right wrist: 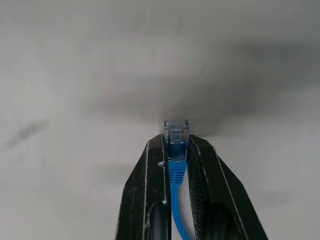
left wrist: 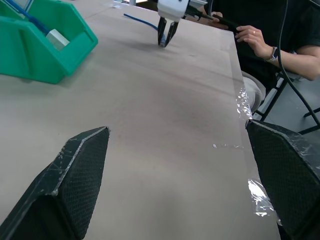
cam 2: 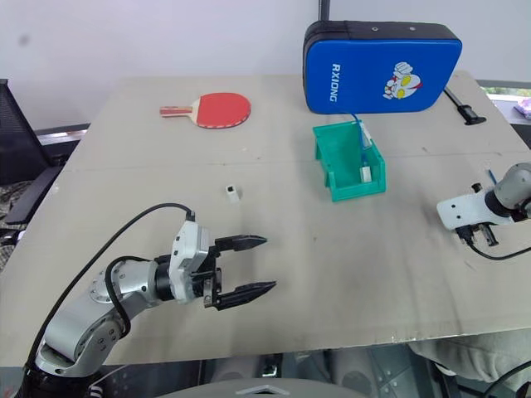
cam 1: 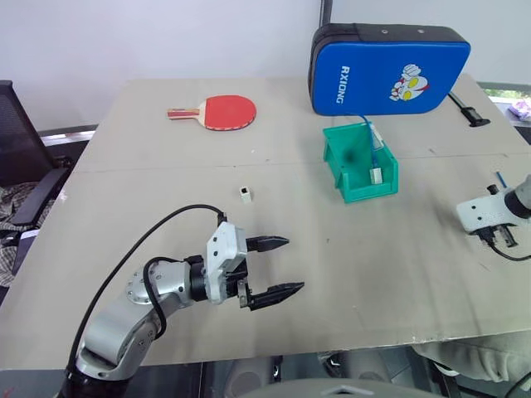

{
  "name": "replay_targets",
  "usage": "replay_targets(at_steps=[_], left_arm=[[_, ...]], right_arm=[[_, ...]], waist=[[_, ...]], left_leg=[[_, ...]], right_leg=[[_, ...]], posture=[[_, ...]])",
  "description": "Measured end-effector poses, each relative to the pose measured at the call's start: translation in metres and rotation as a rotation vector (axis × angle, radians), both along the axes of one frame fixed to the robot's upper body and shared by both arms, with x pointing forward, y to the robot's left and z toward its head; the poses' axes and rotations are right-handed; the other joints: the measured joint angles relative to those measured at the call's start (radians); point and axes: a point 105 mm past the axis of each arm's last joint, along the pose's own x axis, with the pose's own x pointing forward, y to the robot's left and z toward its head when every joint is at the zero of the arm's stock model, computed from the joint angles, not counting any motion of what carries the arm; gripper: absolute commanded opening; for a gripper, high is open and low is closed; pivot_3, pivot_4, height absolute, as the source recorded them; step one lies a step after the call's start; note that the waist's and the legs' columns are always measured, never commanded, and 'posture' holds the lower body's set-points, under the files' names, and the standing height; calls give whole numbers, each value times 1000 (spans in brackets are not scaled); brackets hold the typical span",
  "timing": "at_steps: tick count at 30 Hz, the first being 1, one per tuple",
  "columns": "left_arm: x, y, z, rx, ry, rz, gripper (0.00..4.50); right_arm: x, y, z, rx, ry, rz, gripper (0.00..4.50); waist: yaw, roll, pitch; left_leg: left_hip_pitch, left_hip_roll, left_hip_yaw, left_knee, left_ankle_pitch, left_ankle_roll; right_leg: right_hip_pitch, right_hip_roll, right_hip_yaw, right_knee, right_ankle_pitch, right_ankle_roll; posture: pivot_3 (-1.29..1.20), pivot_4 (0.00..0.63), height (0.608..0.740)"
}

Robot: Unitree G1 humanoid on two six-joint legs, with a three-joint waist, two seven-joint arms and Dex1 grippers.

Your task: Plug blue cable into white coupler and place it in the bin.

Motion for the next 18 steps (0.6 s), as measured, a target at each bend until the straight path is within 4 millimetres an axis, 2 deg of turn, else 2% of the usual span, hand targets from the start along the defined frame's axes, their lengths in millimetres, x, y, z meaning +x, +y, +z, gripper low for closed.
replay_targets(at_steps=[2, 3, 4, 5, 6, 8, 11, 12, 14, 16, 17, 18], left_arm=[[1, 1, 0, 0, -4, 6, 4500], [4, 2, -1, 5, -7, 16, 4500], [5, 3, -2, 11, -15, 26, 4500], [10, 6, -4, 24, -26, 47, 4500], [12, 8, -5, 32, -40, 63, 4500], [18, 11, -7, 46, -58, 88, 4500], [24, 15, -9, 72, -87, 104, 4500], [28, 17, -10, 95, -95, 116, 4500], [35, 21, -13, 142, -110, 147, 4500], [39, 24, -15, 168, -106, 156, 4500], [41, 24, -17, 172, -97, 154, 4500], [41, 22, -18, 175, -91, 146, 4500]], right_arm=[[-1, 39, 9, 134, 12, 15, 41], [-1, 69, 16, 209, 12, 46, 41], [-3, 85, 20, 249, 15, 60, 41], [-8, 119, 27, 318, 17, 114, 41], [-7, 136, 28, 343, 16, 122, 41], [-7, 170, 23, 378, 23, 149, 41], [-8, 205, -1, 386, 58, 159, 41], [-4, 216, -10, 376, 57, 161, 413], [1, 227, -13, 381, 34, 177, 1186], [7, 229, -12, 411, 3, 156, 2112], [9, 228, -11, 445, -10, 129, 2837], [9, 225, -10, 495, -10, 90, 3233]], waist=[[-4, 1, 0], [-5, 2, 0], [-4, 2, 0], [2, 2, 0], [4, 2, 0], [6, 2, 0], [14, 2, 0], [14, 2, 0], [12, 0, -1], [9, -2, -3], [7, -2, -3], [6, -2, -3]], left_leg=[[0, 3, -1, 0, 0, 0], [0, 4, -1, 0, 0, 0], [0, 5, -2, 0, 0, 0], [-1, 6, -4, 0, 0, 0], [-1, 6, -5, 0, 0, 0], [-1, 6, -6, 0, 0, -1], [-3, 5, -5, 0, 0, -1], [-3, 4, -4, 0, 0, -1], [-3, 2, -2, 0, 0, -1], [-3, 2, -2, 0, 0, -1], [-3, 2, -2, 0, 0, -1], [-3, 2, -2, 0, 0, -1]], right_leg=[[0, 1, 0, 1, 0, 0], [-1, 1, -1, 2, 1, 0], [-1, 2, -2, 2, 2, -1], [-2, 4, -5, 2, 2, -2], [-1, 5, -6, 1, 1, -2], [-2, 5, -6, 1, 2, -3], [-2, 4, -6, 1, 2, -3], [-2, 3, -5, 0, 2, -3], [-2, 2, -4, 0, 2, -3], [-1, 1, -4, -1, 2, -3], [-1, 0, -4, -1, 2, -3], [-2, 0, -5, -1, 2, -3]], posture=[[0, 150, 731], [0, 150, 731], [0, 150, 731], [0, 150, 731], [0, 150, 731], [0, 150, 731], [0, 150, 731], [0, 150, 731], [0, 150, 731], [0, 150, 731], [0, 150, 731], [0, 150, 731]])
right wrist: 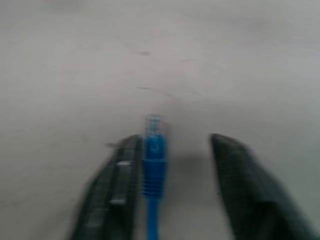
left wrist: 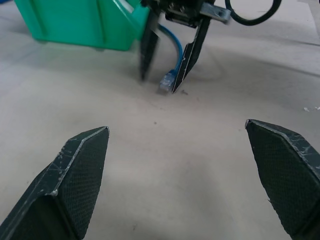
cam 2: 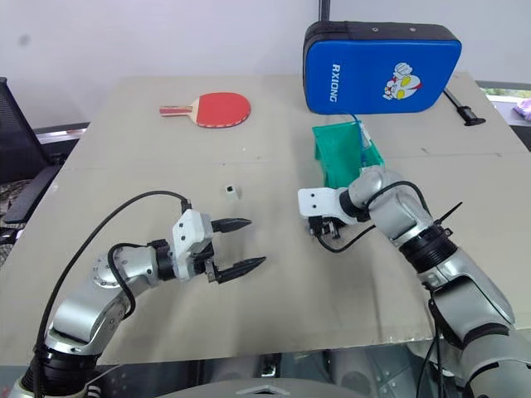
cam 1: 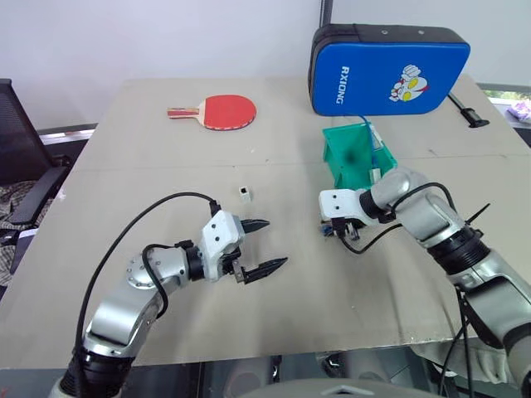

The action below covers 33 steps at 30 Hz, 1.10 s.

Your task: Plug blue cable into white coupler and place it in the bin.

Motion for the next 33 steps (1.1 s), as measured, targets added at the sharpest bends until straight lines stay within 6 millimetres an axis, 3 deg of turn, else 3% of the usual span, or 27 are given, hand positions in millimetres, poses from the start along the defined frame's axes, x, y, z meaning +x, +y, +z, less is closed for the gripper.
replay_targets(at_steps=[1, 4, 9, 12, 16, 21, 26, 30, 31, 33], left_arm=[[0, -1, -1, 0, 2, -3, 4500], [0, -10, -4, -5, 16, -33, 4500], [11, -33, -16, 29, 35, -111, 4500], [23, -39, -19, 53, 25, -123, 4500], [49, -52, -21, 95, -21, -149, 4500], [69, -77, -23, 125, -56, -212, 4500], [79, -84, -35, 205, -47, -271, 2302], [78, -85, -33, 254, -82, -362, 270], [78, -85, -33, 254, -83, -364, 34], [75, -85, -33, 251, -82, -388, 34]], right_arm=[[-1, -1, 0, 13, 7, -10, 3571], [-16, -9, 7, 134, 62, -43, 3571], [-49, -58, 39, 307, -9, -178, 3571], [-63, -77, 37, 357, -22, -285, 3571], [-97, -107, 27, 386, -48, -460, 3571], [-123, -110, 34, 435, -135, -555, 3571], [-133, -111, 30, 441, -162, -638, 3630], [-140, -109, 24, 451, -161, -692, 3630], [-140, -109, 24, 454, -161, -694, 3630], [-139, -106, 24, 475, -162, -714, 3630]], waist=[[1, 0, 0], [8, 1, 1], [29, 1, 1], [26, 0, 1], [24, 1, 1], [17, 0, 1], [20, 0, 0], [21, -1, 0], [21, -1, 0], [21, -1, 0]], left_leg=[[0, 0, 0, 0, 0, 0], [-2, -1, -2, 0, 0, 0], [-3, -2, -5, 0, 0, 0], [-2, -3, -5, 0, 0, 0], [-2, -3, -4, 0, 0, 1], [0, -3, -2, 1, 0, 1], [0, -3, -3, 1, 0, 1], [-1, -2, -3, 1, 0, 1], [-1, -2, -3, 1, 0, 1], [-1, -2, -3, 1, 0, 1]], right_leg=[[0, 0, 0, 0, 0, 0], [-1, 0, -1, 0, 0, 0], [0, 0, -3, -1, 0, 2], [0, 0, -2, 0, 0, 1], [1, 1, -1, 0, 1, 4], [1, 3, 1, 0, -1, 7], [1, 4, 1, 1, -3, 5], [1, 3, 1, 0, -3, 5], [1, 3, 1, 0, -3, 5], [1, 3, 2, 0, -3, 5]], posture=[[0, 150, 731], [0, 150, 731], [0, 150, 731], [0, 150, 731], [0, 150, 731], [0, 150, 731], [0, 150, 731], [0, 150, 731], [0, 150, 731], [0, 150, 731]])
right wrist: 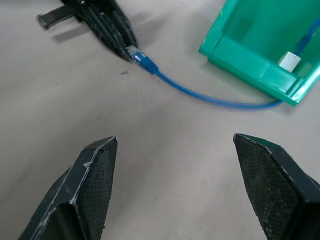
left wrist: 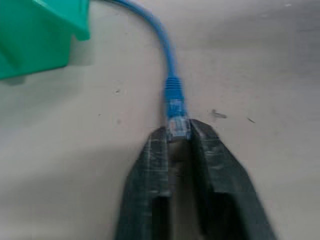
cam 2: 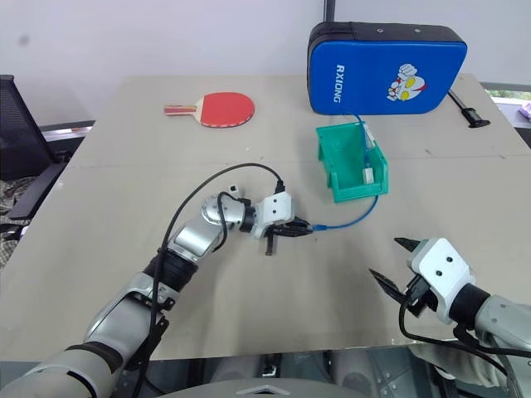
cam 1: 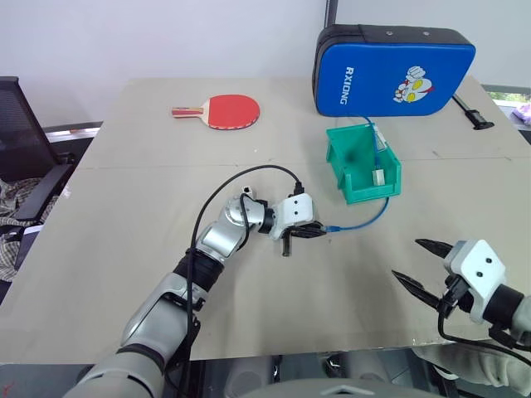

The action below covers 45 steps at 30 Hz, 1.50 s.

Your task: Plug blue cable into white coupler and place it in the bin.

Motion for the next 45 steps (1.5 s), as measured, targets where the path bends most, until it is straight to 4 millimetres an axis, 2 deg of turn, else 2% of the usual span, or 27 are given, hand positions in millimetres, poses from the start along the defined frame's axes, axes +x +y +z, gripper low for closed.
replay_targets(at_steps=[3, 5, 6, 8, 12, 14, 18, 25, 26, 28, 34, 45], left_arm=[[-2, 0, 0, -9, 10, -12, 34], [-10, -1, 0, -72, 99, -22, 34], [-19, -3, 5, -148, 228, -30, 34], [-23, -1, 22, -251, 379, -18, 34], [-32, 20, 66, -421, 674, -6, 34], [-39, 26, 80, -469, 776, -28, 34], [-48, 29, 94, -508, 896, -46, 34], [-56, 28, 105, -519, 924, -65, 34], [-58, 28, 106, -517, 920, -70, 0], [-59, 27, 108, -520, 921, -75, 0], [-63, 27, 111, -522, 897, -79, 0], [-60, 29, 107, -545, 889, -57, 0]], right_arm=[[0, 3, -1, 10, 3, 0, 3630], [1, 8, -3, 52, 20, -3, 3630], [2, 14, -4, 109, 34, -11, 3630], [4, 22, -3, 219, 54, -25, 3630], [7, 49, 8, 535, 114, -31, 3630], [10, 59, 16, 664, 129, -31, 3630], [15, 72, 31, 858, 163, -15, 3630], [25, 83, 42, 1004, 236, 21, 3630], [26, 84, 42, 1007, 248, 24, 3225], [28, 85, 42, 1018, 265, 26, 2891], [35, 85, 44, 1040, 286, 13, 2891], [28, 84, 49, 1063, 338, 63, 2891]], waist=[[0, 0, 0], [-1, 0, 0], [-1, -1, 0], [-2, -1, 0], [-8, 0, 0], [-9, 0, 0], [-7, 0, 0], [-11, 0, 0], [-12, 0, 0], [-13, 0, 0], [-20, 0, 0], [-24, 0, 0]], left_leg=[[0, 0, 0, 0, 0, 0], [0, 0, 0, 0, 0, 0], [0, 1, -1, 0, 0, 0], [-1, 2, -2, 0, 0, 0], [0, 5, -5, 0, 0, 0], [0, 5, -5, 0, 0, 0], [-1, 4, -5, 0, 0, 0], [-1, 1, -5, 0, 0, 0], [-1, 1, -5, 0, 0, 0], [-1, 1, -5, 0, 0, 0], [-1, 1, -4, 0, 0, 0], [-1, 1, -4, -1, 0, 0]], right_leg=[[0, 0, 0, 0, 0, 0], [0, 0, 0, 0, 0, 0], [0, 0, 0, 0, 0, 0], [-1, 0, -1, 0, 0, 0], [0, 2, -3, 1, 0, 0], [0, 2, -4, 1, 0, 0], [0, 2, -3, 1, 0, 0], [0, 0, -2, 0, 0, -1], [0, 0, -2, 0, 1, -1], [0, 0, -2, 0, 1, -1], [0, 0, -2, 0, 0, -1], [0, 0, -1, 0, 0, -1]], posture=[[0, 150, 731], [0, 150, 731], [0, 150, 731], [0, 150, 731], [0, 150, 731], [0, 150, 731], [0, 150, 731], [0, 150, 731], [0, 150, 731], [0, 150, 731], [0, 150, 731], [0, 150, 731]])
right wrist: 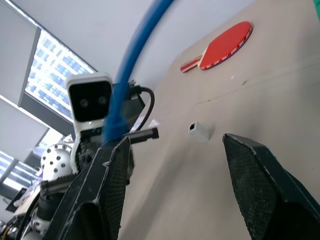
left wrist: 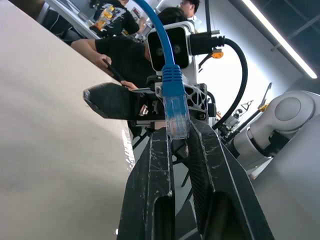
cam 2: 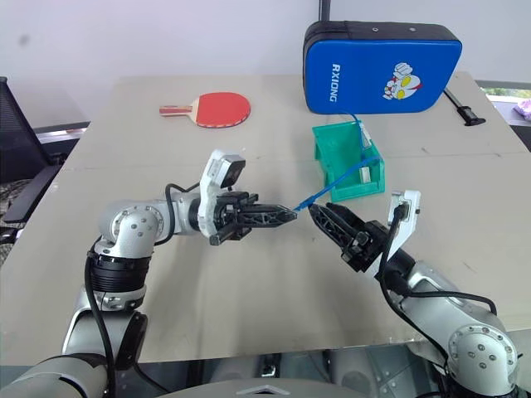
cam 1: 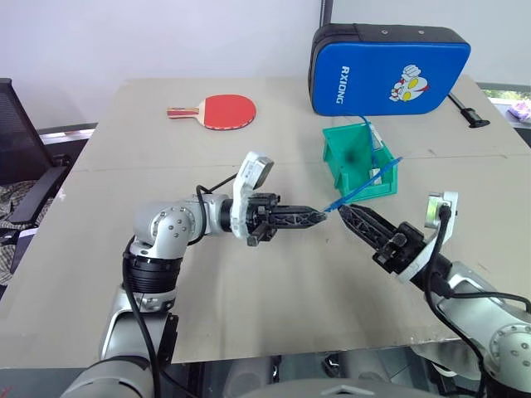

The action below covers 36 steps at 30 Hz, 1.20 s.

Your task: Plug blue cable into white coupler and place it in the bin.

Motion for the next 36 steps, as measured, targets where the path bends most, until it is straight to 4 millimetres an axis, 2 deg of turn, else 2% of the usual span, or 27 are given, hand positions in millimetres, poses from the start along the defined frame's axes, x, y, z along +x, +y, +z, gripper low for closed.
replay_targets(at_steps=[5, 13, 14, 16, 18, 19, 20, 21, 25, 26, 27, 29, 31, 36], left_arm=[[0, 0, 0, -3, -6, 4, 0], [-8, -6, -7, 12, -15, -26, 0], [-9, -6, -7, 11, -16, -26, 0], [-10, -7, -7, 14, -23, -34, 0], [-10, -8, -7, 11, -26, -33, 0], [-10, -8, -7, 11, -30, -30, 0], [-9, -8, -7, 12, -31, -28, 0], [-9, -8, -7, 14, -33, -23, 0], [-9, -9, -8, 10, -41, -17, 0], [-9, -10, -10, 14, -50, -8, 988], [-8, -10, -11, 20, -56, 6, 1278], [-2, -5, -18, 55, -99, 89, 2314], [4, 2, -24, 91, -162, 179, 3119], [40, 51, -33, 263, -392, 556, 3119]], right_arm=[[-2, 0, 3, 5, -5, 22, 2891], [-3, 11, 9, 18, -28, 71, 2891], [-2, 12, 10, 15, -30, 76, 2617], [-2, 13, 10, 16, -31, 82, 1717], [-2, 15, 9, 9, -31, 94, 1443], [-1, 15, 10, 8, -31, 100, 823], [-1, 15, 10, 11, -33, 105, 605], [-2, 16, 11, 16, -35, 115, 180], [-3, 14, 12, 15, -38, 126, 79], [-2, 14, 11, 9, -35, 124, 0], [-2, 13, 11, 5, -32, 123, 0], [-1, 11, 9, -6, -27, 119, 0], [1, 8, 7, -9, -21, 105, 0], [5, -2, 4, -27, -34, 54, 0]], waist=[[0, 0, 0], [0, 0, 0], [0, 0, 0], [0, 0, 0], [0, 0, 0], [0, 0, 0], [0, 0, 0], [0, 0, 0], [0, 0, 0], [1, 0, 0], [1, 0, 0], [-1, 0, 0], [-1, 0, 0], [4, 0, 0]], left_leg=[[0, 0, 0, 0, 0, 0], [0, 0, 0, 0, 0, 0], [0, 0, 0, 0, 0, 0], [0, 0, 0, 0, 0, 0], [0, 0, 0, 0, 0, 0], [0, 0, 0, 0, 0, 0], [0, 0, 0, 0, 0, 0], [0, 0, 0, 0, 0, 0], [0, 0, 0, 0, 0, 0], [0, 0, 0, 0, 0, 0], [0, 0, 0, 0, 0, 0], [0, 0, 0, -1, 0, 0], [0, 1, 0, -1, 0, 0], [0, 1, 1, -2, 0, 0]], right_leg=[[0, 0, 0, 0, 0, 0], [0, 0, 0, 0, 0, 0], [0, 0, 0, 0, 0, 0], [0, 0, 0, 0, 0, 0], [0, 0, 0, 0, 0, 0], [0, 0, 0, 0, 0, 0], [0, 0, 0, 0, 0, 0], [0, 0, 0, 0, 0, 0], [0, 0, 0, 0, 0, 0], [0, 0, 0, -1, 0, 0], [0, 0, 0, -1, 0, 0], [0, 0, 1, -1, 0, 0], [0, 0, 1, -1, 0, 0], [-1, 0, 0, -1, 0, 0]], posture=[[0, 150, 731], [0, 150, 731], [0, 150, 731], [0, 150, 731], [0, 150, 731], [0, 150, 731], [0, 150, 731], [0, 150, 731], [0, 150, 731], [0, 150, 731], [0, 150, 731], [0, 150, 731], [0, 150, 731], [0, 150, 731]])
